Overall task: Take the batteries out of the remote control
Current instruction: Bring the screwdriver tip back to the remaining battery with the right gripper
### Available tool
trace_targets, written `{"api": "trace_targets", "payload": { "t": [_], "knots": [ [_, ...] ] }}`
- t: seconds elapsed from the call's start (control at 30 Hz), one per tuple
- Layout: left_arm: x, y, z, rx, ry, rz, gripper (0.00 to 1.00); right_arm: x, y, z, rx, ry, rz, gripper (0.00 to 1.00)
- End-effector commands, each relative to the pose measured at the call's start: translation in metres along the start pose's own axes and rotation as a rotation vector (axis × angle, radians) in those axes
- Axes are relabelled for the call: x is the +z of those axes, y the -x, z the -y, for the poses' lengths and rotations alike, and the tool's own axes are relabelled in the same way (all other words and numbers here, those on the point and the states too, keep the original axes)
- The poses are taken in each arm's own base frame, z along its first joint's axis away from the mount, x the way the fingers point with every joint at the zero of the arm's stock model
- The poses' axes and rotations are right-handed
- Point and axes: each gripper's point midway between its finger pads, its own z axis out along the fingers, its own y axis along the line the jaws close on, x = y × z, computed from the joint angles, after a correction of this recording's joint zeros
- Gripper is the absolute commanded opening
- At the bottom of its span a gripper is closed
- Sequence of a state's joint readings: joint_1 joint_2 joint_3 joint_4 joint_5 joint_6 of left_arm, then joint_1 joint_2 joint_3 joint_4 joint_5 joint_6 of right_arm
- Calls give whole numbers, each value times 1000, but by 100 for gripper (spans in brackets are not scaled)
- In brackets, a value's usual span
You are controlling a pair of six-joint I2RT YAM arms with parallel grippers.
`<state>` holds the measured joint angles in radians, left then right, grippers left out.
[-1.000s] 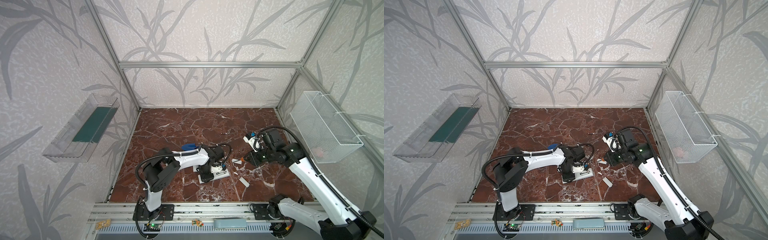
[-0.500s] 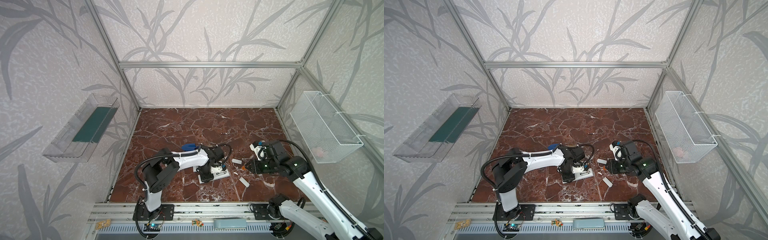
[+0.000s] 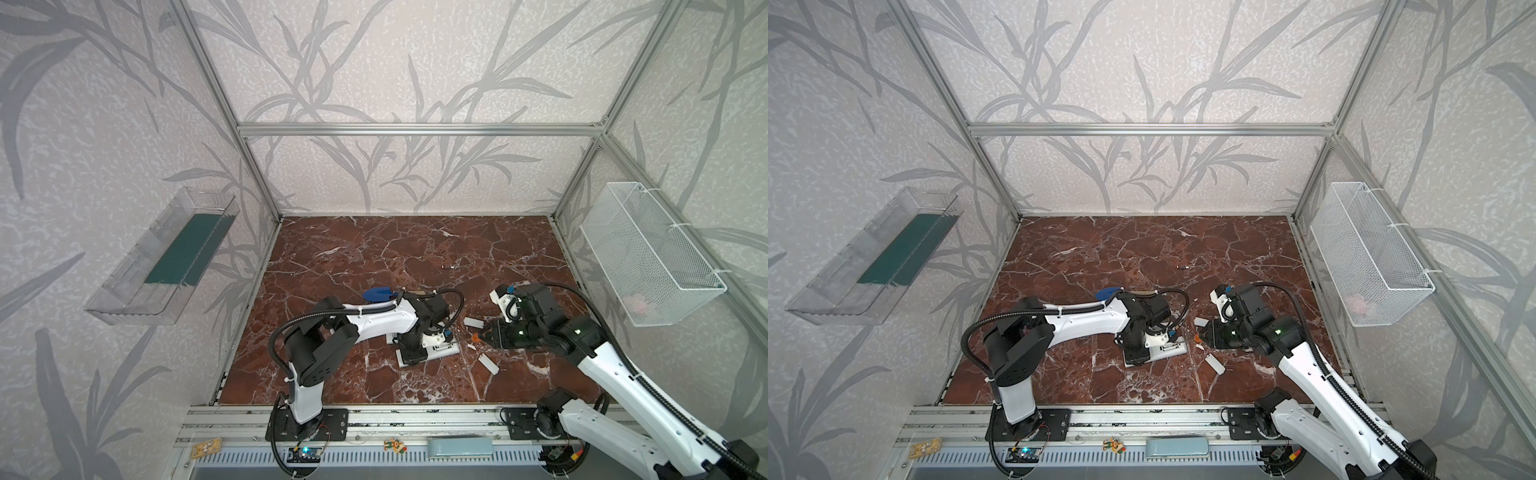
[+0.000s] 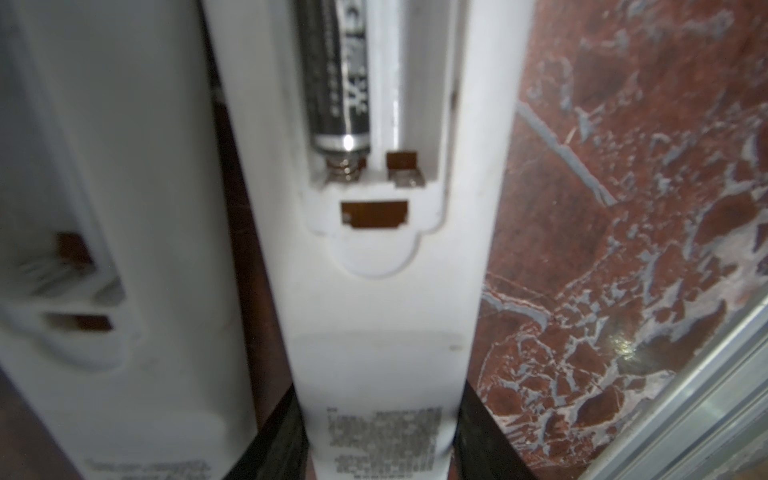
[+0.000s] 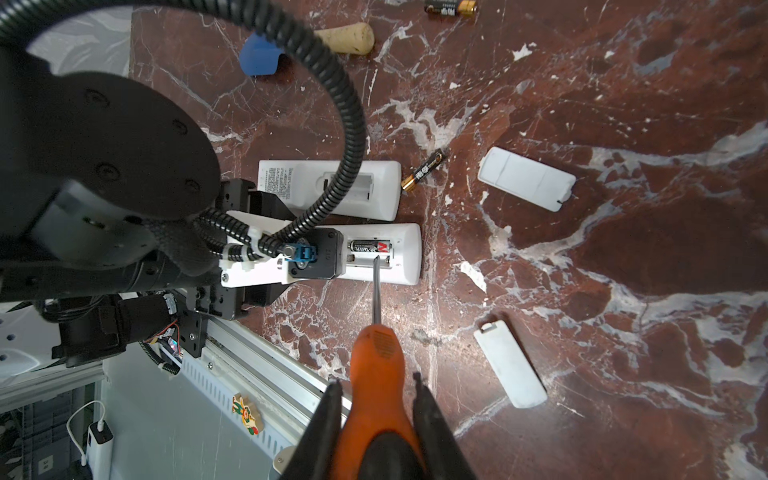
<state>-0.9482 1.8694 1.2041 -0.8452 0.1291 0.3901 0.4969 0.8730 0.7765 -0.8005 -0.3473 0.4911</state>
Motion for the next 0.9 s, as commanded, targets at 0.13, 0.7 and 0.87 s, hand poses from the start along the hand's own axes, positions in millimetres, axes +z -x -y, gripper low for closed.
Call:
{"api": "trace_targets", "payload": {
  "t": [0.13, 0.7, 0.87],
  "knots": [
    [5, 2, -10, 13, 54, 11, 2, 11, 1, -2, 19, 29, 5, 0],
    [-5, 15, 8, -6, -63, 69, 2, 28, -14, 25, 101, -44, -6, 0],
    [-12, 20, 28, -13, -211, 98, 1, 25, -14, 31, 90, -53, 54, 0]
  ]
}}
